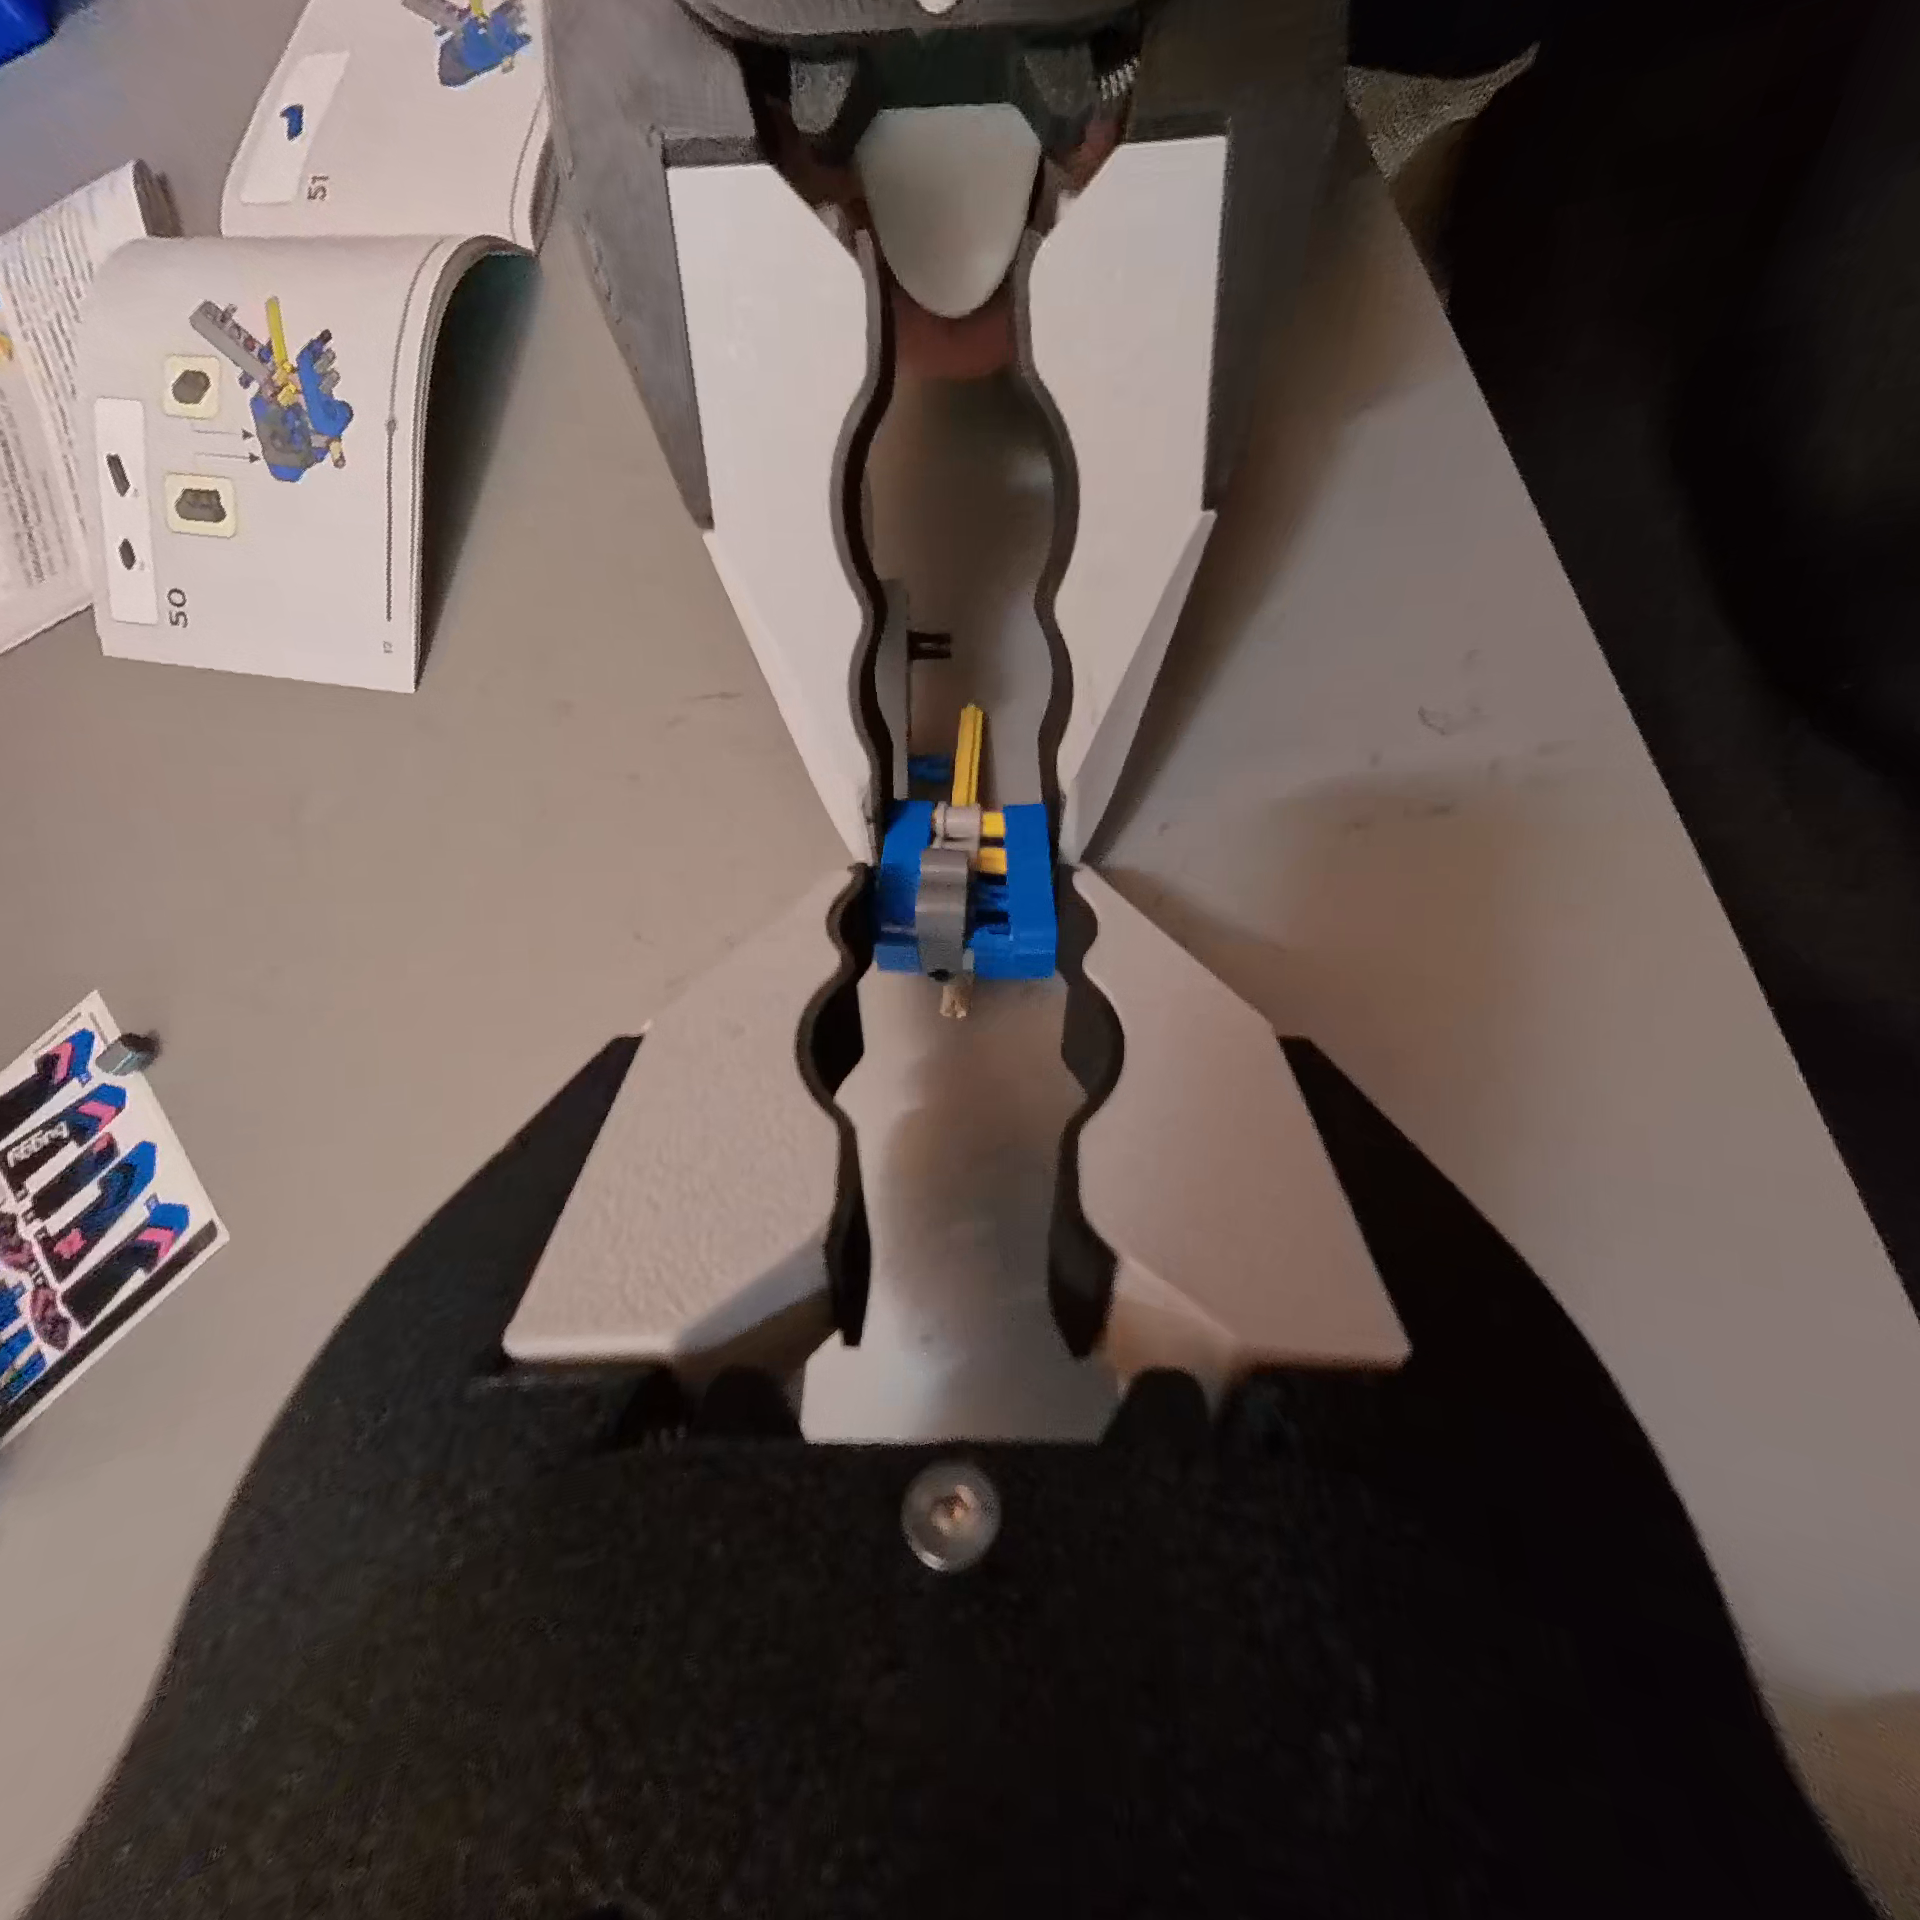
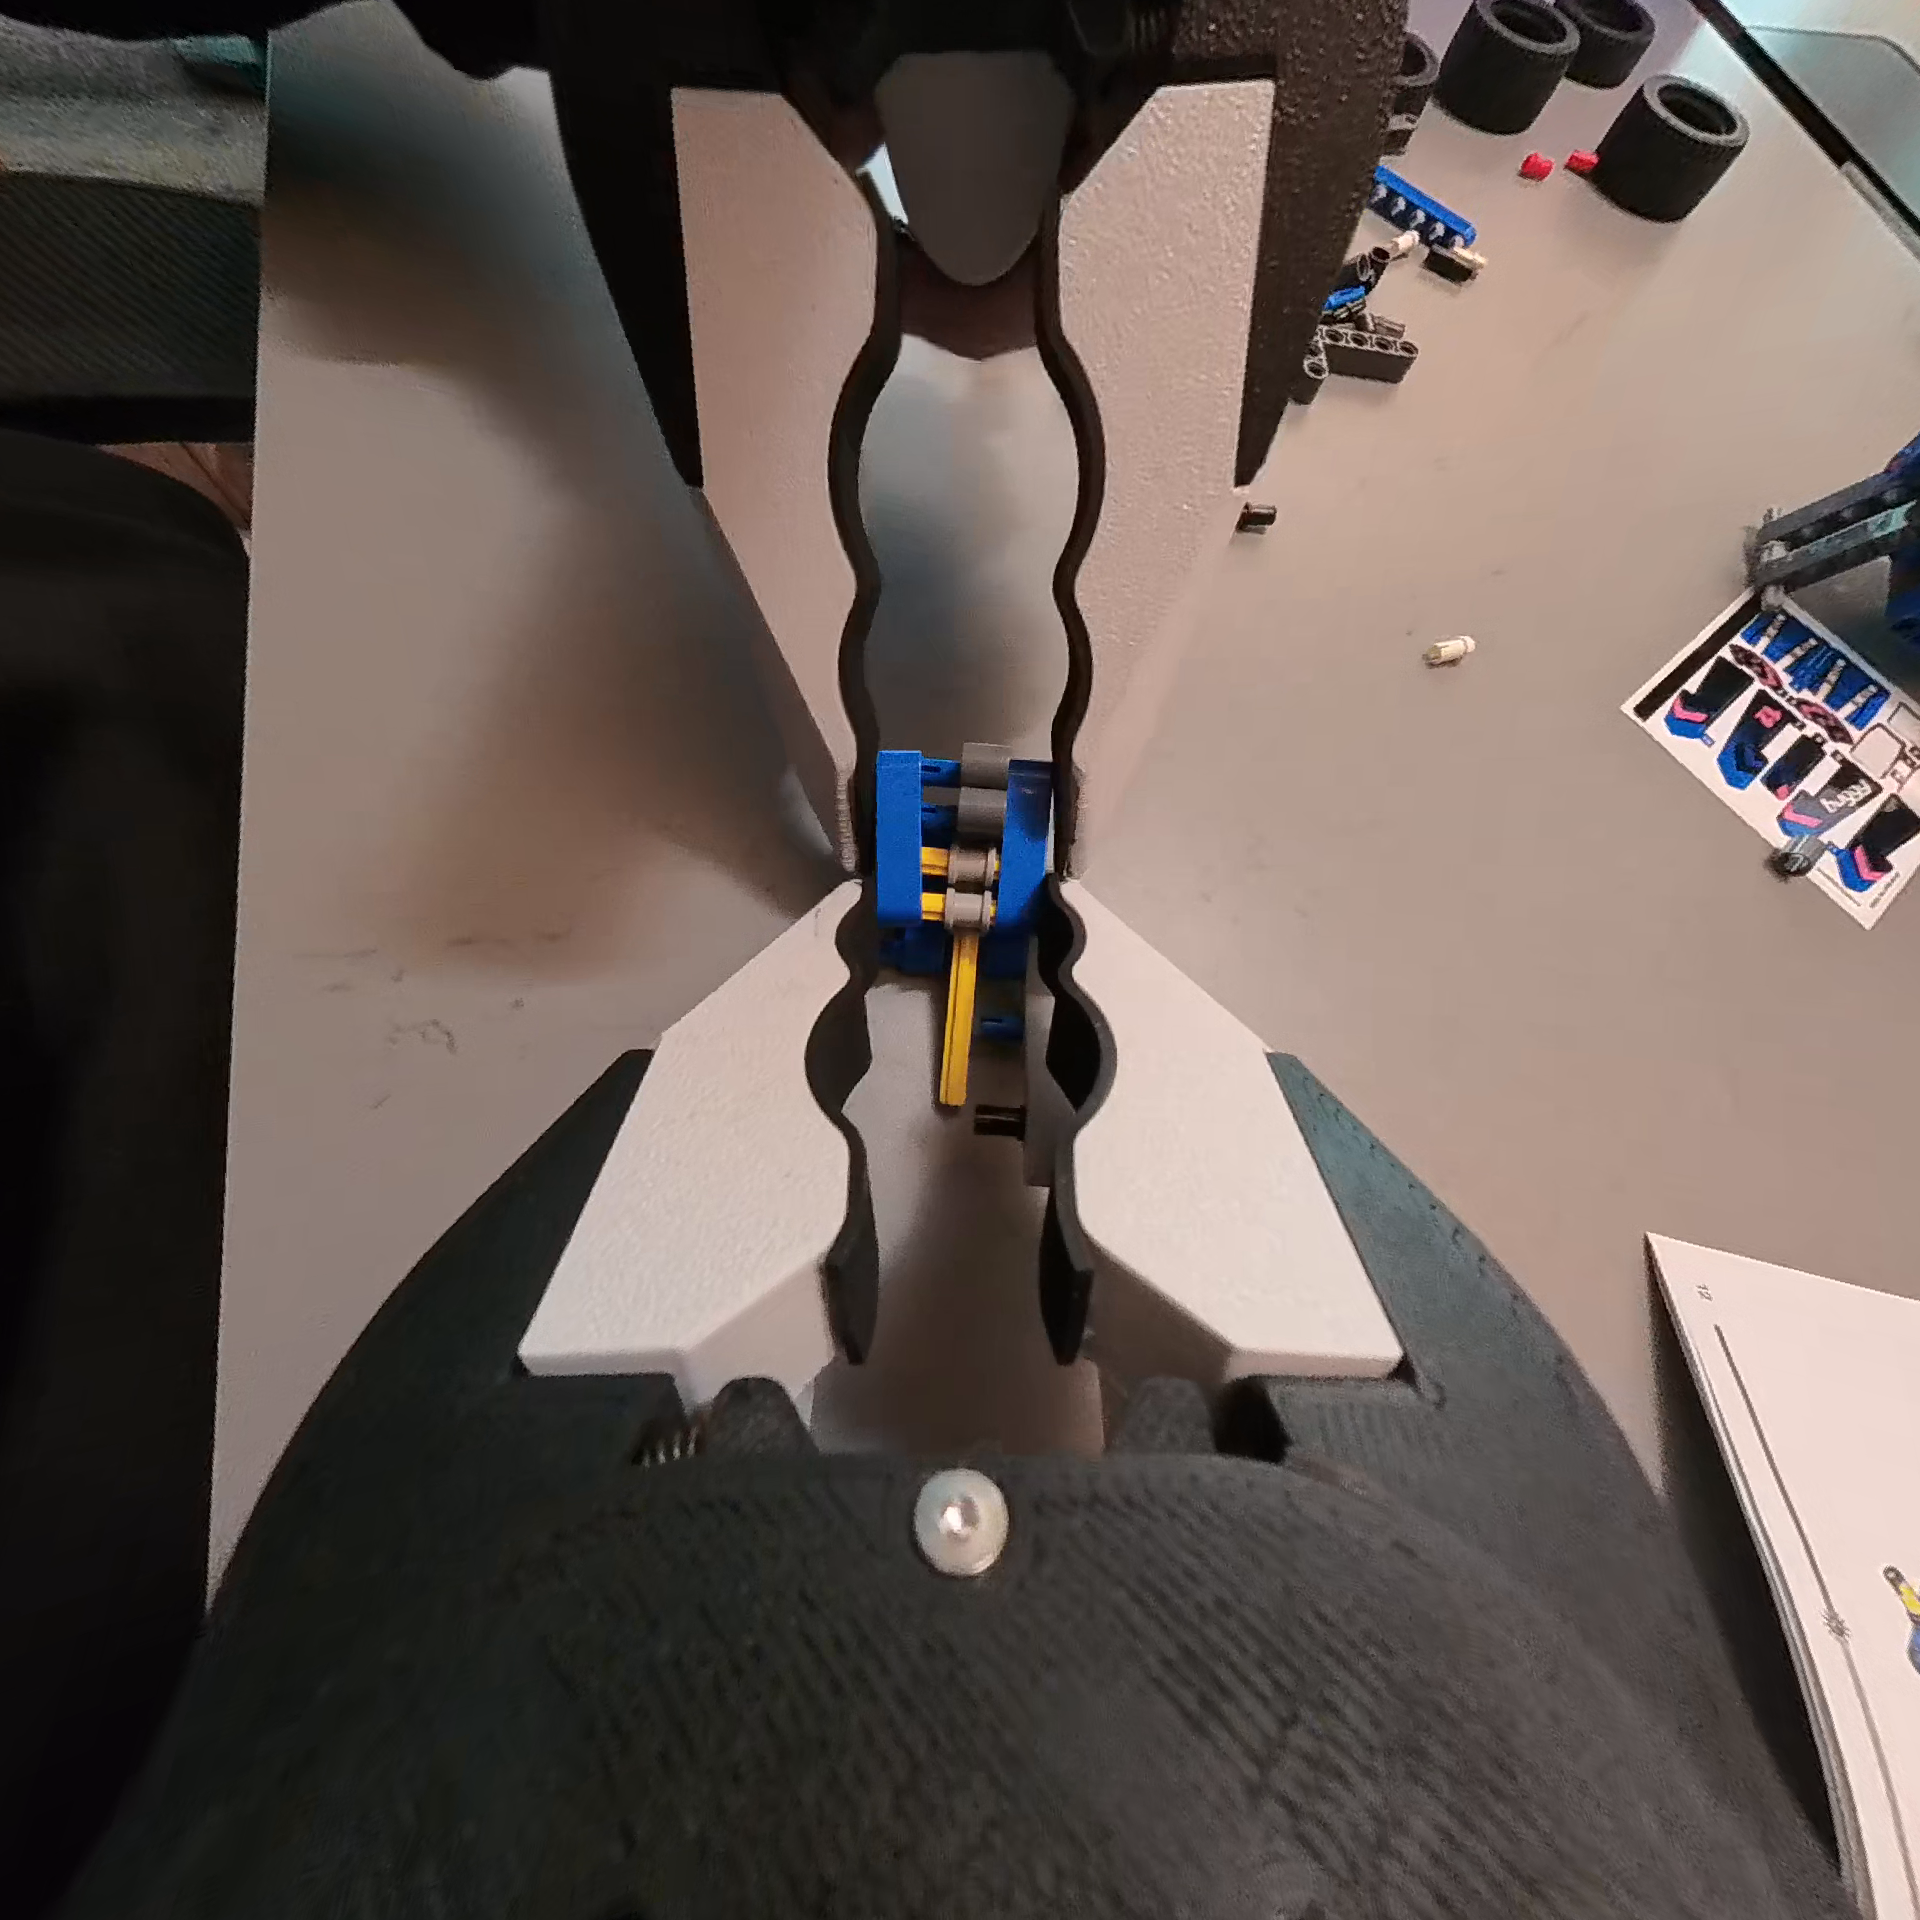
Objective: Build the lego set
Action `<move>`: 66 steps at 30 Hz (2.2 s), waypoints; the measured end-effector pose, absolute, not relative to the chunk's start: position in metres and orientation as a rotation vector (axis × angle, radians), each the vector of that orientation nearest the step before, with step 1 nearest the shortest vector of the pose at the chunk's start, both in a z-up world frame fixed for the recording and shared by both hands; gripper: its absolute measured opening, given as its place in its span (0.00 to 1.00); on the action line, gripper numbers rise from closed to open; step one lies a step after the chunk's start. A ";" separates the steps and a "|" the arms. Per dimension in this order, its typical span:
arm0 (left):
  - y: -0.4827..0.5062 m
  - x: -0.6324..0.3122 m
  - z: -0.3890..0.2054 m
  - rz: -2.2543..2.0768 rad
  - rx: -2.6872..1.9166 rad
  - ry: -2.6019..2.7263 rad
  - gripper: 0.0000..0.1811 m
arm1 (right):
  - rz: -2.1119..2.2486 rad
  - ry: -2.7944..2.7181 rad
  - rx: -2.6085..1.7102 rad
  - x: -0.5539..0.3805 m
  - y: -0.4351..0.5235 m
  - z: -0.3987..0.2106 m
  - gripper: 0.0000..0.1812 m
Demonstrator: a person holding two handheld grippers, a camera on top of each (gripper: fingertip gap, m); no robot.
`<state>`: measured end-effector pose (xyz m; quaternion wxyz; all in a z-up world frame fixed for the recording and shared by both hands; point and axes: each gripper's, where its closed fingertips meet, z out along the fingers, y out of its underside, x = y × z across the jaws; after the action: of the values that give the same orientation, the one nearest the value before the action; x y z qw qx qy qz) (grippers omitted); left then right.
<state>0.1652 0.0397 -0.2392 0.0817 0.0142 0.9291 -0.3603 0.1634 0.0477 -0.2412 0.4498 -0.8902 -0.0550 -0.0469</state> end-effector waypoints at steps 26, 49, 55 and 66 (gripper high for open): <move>0.043 0.163 -0.239 -1.203 0.060 2.791 0.18 | -0.122 -0.142 -2.202 0.164 0.049 -0.242 0.16; 0.048 0.161 -0.236 -1.129 0.079 2.794 0.16 | -0.106 -0.186 -2.196 0.162 0.051 -0.241 0.16; 0.044 0.162 -0.237 -1.140 0.038 2.781 0.16 | -0.162 -0.176 -2.202 0.163 0.053 -0.242 0.19; 0.043 0.159 -0.237 -1.060 0.064 2.779 0.16 | -0.098 -0.200 -2.197 0.159 0.052 -0.241 0.16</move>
<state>0.1594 0.0427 -0.2367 0.0832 0.0214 0.9308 -0.3552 0.1592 0.0516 -0.2410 0.4500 -0.8884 -0.0810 -0.0396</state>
